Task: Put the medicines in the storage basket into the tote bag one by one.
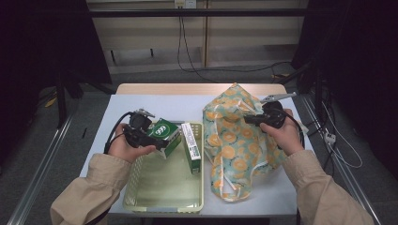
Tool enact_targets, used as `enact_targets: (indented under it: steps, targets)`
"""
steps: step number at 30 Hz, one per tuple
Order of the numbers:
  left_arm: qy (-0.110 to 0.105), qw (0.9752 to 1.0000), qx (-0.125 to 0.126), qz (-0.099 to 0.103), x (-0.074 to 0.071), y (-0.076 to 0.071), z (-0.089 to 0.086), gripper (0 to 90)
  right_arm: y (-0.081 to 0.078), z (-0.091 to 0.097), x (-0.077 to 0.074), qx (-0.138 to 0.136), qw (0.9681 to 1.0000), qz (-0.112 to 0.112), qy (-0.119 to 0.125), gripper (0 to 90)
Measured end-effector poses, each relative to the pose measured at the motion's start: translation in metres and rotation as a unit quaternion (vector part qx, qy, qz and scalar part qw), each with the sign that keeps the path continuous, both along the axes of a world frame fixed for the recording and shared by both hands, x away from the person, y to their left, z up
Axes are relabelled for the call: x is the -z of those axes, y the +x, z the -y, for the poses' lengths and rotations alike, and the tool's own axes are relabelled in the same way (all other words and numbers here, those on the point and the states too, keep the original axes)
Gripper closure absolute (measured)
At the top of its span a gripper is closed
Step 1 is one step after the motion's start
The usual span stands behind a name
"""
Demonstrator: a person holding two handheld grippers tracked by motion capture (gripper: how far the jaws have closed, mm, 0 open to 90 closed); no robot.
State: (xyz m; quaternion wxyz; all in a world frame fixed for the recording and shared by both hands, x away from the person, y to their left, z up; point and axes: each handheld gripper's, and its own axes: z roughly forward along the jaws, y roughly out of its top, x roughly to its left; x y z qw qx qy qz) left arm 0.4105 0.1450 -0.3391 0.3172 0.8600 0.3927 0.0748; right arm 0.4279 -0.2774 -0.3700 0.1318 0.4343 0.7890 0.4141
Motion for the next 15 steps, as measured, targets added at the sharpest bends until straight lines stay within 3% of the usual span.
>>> enact_targets:
  steps: [6, 9, 15]
  targets:
    - [-0.025, 0.9994, 0.008, 0.021, -0.034, 0.003, 0.010, 17.3, 0.001, -0.001, 0.000, 0.000, 1.0000, 0.000, 0.000, 89.6]
    - [-0.032, 0.9987, 0.024, 0.030, -0.048, 0.003, 0.021, 17.3, 0.001, -0.001, -0.001, 0.001, 1.0000, 0.002, 0.001, 89.6]
    - [-0.047, 0.9966, 0.056, 0.040, -0.061, 0.005, 0.052, 17.3, 0.002, 0.001, -0.003, 0.002, 1.0000, 0.004, 0.001, 89.6]
